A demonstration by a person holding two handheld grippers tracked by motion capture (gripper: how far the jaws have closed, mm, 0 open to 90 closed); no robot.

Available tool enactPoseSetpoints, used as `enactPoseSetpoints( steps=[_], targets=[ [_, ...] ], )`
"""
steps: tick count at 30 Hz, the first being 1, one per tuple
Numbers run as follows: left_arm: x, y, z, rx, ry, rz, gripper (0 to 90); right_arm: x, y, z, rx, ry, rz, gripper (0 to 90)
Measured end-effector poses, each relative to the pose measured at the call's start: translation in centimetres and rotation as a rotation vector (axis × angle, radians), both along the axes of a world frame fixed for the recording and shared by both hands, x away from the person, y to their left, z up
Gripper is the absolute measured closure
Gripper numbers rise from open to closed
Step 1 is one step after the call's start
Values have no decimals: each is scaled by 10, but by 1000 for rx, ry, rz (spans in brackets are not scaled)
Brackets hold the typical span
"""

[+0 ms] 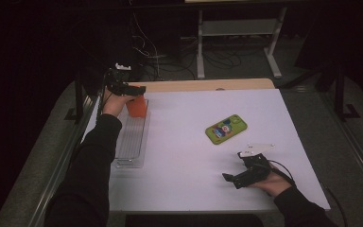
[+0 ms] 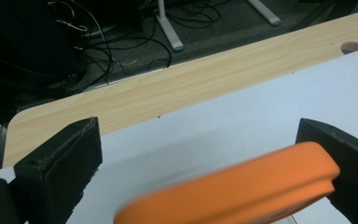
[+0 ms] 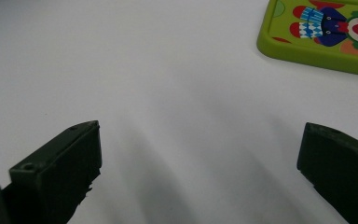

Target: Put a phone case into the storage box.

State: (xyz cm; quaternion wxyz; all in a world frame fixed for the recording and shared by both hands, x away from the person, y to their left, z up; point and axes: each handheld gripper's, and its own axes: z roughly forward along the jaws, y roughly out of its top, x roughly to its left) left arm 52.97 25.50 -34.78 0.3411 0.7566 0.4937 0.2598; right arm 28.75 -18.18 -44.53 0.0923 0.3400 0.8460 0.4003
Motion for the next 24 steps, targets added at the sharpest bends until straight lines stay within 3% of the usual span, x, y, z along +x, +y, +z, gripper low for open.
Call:
enactPoseSetpoints(
  steps=[9,16,21,24],
  targets=[
    [8,2,-10,-19,20,5,11,0,0,0,4,8,2,0],
    [11,1,-12,-6,14,21,11,0,1,0,4,6,3,0],
    [16,2,-18,25,35,24,11,0,1,-1,6,9,3,0],
    [18,3,-17,22,33,31,11,0,0,-1,8,13,1,0]
  ],
)
